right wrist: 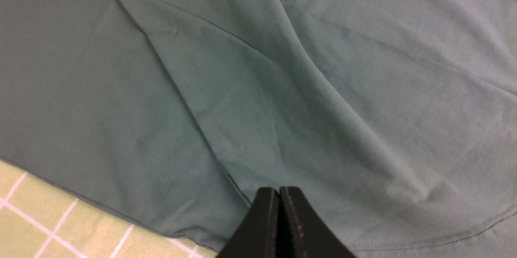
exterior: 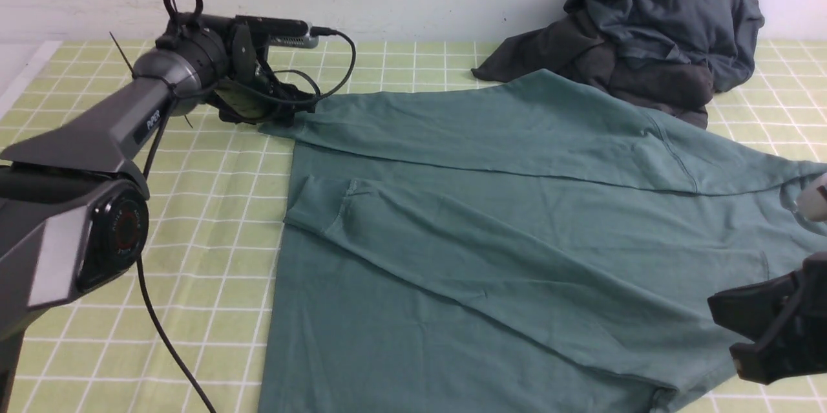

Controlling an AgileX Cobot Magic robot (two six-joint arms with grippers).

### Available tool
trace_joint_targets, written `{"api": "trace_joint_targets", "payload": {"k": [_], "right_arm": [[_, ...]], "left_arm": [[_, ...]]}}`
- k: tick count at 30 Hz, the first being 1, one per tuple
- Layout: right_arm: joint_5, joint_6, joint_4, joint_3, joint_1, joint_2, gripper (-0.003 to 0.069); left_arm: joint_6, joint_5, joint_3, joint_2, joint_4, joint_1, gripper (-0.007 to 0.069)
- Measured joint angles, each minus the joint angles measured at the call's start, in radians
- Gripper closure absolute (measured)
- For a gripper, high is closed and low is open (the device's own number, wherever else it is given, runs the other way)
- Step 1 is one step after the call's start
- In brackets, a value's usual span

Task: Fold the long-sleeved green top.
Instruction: Use the left arm to clamp the cuff farthest from it, then use the left arm to drag and drop the cuff onto the cuff closest to the left arm

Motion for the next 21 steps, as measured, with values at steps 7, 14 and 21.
{"api": "trace_joint_targets", "payload": {"k": [7, 14, 21], "right_arm": [[0.000, -0.033, 0.000, 0.000, 0.000, 0.000, 0.0669], [0.015, -0.035, 0.000, 0.000, 0.000, 0.000, 0.0669], [0.031, -0.035, 0.000, 0.000, 0.000, -0.031, 0.0669]], "left_arm": [[0.047, 0.151, -0.038, -0.023, 0.007, -0.027, 0.0582], [0.221, 0.474, -0.100, -0.277, 0.003, -0.127, 0.0617], [0.191, 0.504, 0.065, -0.553, -0.025, -0.211, 0.0617]]}}
